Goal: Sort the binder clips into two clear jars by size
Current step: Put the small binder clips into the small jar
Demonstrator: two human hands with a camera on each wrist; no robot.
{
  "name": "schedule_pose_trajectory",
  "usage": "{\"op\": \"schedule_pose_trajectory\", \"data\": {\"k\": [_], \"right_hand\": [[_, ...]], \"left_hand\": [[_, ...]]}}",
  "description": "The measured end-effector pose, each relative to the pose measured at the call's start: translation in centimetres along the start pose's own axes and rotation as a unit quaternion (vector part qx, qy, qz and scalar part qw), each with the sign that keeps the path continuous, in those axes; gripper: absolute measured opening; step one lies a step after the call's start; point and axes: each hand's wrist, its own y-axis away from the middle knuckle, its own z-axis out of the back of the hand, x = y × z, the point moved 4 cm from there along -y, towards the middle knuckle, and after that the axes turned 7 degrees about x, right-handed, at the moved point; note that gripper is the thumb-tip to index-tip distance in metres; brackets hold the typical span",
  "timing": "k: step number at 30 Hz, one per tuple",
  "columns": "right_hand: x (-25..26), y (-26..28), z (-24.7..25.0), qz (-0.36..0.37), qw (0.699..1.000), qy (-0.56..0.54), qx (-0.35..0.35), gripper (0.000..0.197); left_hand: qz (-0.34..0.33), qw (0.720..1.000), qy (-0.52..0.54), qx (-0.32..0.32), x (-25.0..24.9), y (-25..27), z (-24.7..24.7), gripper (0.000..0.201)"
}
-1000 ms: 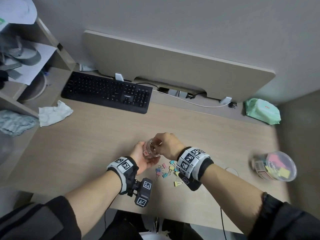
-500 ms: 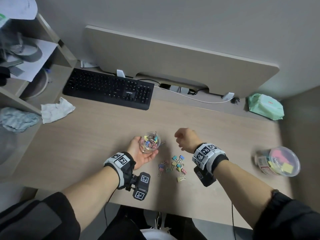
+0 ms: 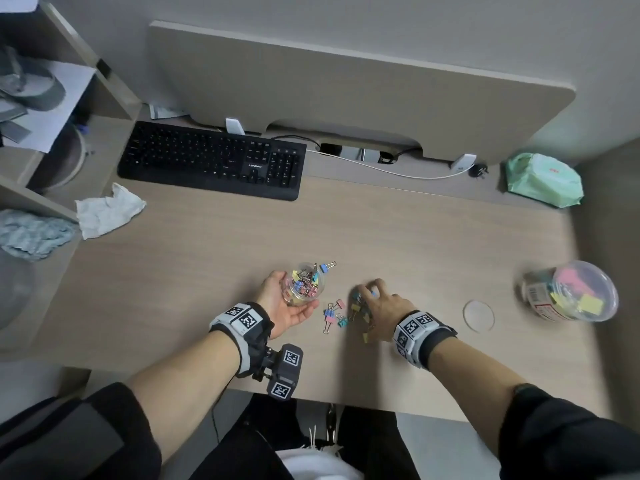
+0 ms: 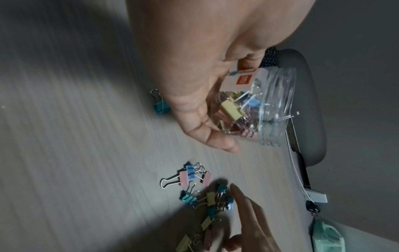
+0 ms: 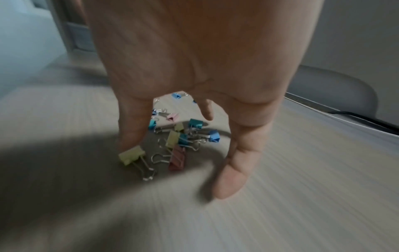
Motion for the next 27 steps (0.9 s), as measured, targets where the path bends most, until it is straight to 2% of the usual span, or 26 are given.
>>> {"op": "schedule_pose_trajectory", "data": {"k": [3, 5, 11, 17, 27], "right_hand": [[0.5, 0.0, -1.0, 0.012, 0.998, 0.055, -0.021, 0.110], [0.6, 0.0, -1.1, 0.015, 0.998, 0.052, -0.038, 0.104], [1.2, -1.0, 0.1, 0.042, 0.997, -0.019, -0.060, 0.063], [1.7, -2.0, 0.6, 0.051, 0.994, -0.074, -0.067, 0.034], [0.7, -2.5, 0.8, 0.010, 0.990, -0.119, -0.078, 0.027]], "left_hand": [[0.002, 1.000, -0.004, -0.005, 0.2, -0.2, 0.4, 0.057], [0.003, 1.000, -0.004, -0.009, 0.4, -0.2, 0.6, 0.057], [0.001, 1.000, 0.000, -0.014, 0.6, -0.4, 1.3, 0.057], [-0.002, 1.000, 0.001, -0.022, 0.6, -0.2, 1.4, 0.057], [0.005, 1.000, -0.006, -0.026, 0.8, -0.8, 1.4, 0.056]]}}
